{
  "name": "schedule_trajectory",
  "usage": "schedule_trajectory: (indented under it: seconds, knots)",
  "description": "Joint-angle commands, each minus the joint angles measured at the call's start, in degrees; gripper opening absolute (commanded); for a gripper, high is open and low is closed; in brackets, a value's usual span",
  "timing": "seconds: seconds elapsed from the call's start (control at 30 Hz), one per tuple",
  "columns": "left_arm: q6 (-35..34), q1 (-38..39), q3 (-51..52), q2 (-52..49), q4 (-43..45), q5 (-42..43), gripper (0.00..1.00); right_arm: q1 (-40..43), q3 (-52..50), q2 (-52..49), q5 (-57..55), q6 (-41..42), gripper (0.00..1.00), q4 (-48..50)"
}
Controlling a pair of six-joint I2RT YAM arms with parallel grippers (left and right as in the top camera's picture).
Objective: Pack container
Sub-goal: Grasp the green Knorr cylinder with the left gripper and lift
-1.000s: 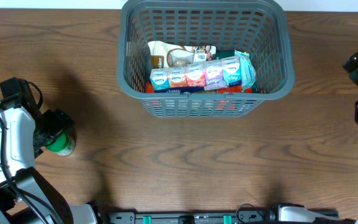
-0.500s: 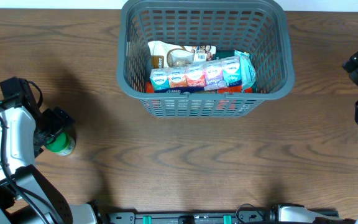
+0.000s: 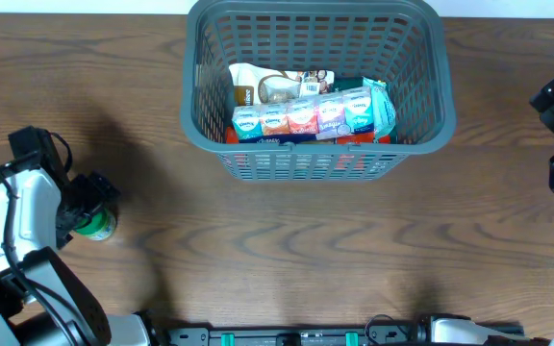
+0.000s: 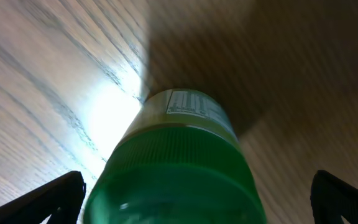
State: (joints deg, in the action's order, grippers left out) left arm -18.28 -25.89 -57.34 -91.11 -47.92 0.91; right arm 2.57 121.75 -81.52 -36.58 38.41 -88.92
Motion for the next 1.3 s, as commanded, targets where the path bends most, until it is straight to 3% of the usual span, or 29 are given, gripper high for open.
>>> schedule_trajectory:
  seconds: [0.0,0.53,0.6,0.67,0.7,0.73,0.77,0.8,1.07,1.27]
  knots:
    - [-1.09,-0.33,1.68,-2.75,0.57,-0.70,0.99,0.46,0.00,0.17,-0.44,0.72,0.99,-0.26]
    - [-0.85,-0.33,1.79,-7.39,4.55,-0.68,1.00,0.46,0.00,0.17,-0.44,0.72,0.99,-0.26]
    - [-0.26,-0.33,1.79,-7.39,4.63,-0.63,0.88,0.46,0.00,0.17,-0.42,0.74,0.99,-0.26]
    - [0.85,-0.33,1.79,-7.39,4.72,-0.61,0.48,0.46,0.00,0.17,-0.42,0.72,0.99,-0.26]
    - [0.85,-0.33,1.79,-7.39,4.70,-0.61,0.34,0.46,0.00,0.17,-0.42,0.72,0.99,-0.26]
    - [0.85,-0.33,1.79,-7.39,4.70,-0.61,0.22,0.46,0.00,0.17,-0.42,0.72,0.99,-0.26]
    - [0.85,-0.33,1.79,-7.39,4.70,-0.61,0.19,0.46,0.00,0.17,-0.42,0.74,0.99,-0.26]
    - [0.85,-0.33,1.79,-7.39,4.70,-0.59,0.09,0.46,0.00,0.17,-0.44,0.72,0.99,-0.26]
    - [0.85,-0.33,1.09,-7.19,4.17,0.33,0.06,0.46,0.00,0.17,-0.42,0.72,0.99,-0.26]
    - [3.32,-0.33,-4.33,-2.73,1.42,8.94,0.06,0.46,0.00,0.17,-0.42,0.72,0.99,-0.26]
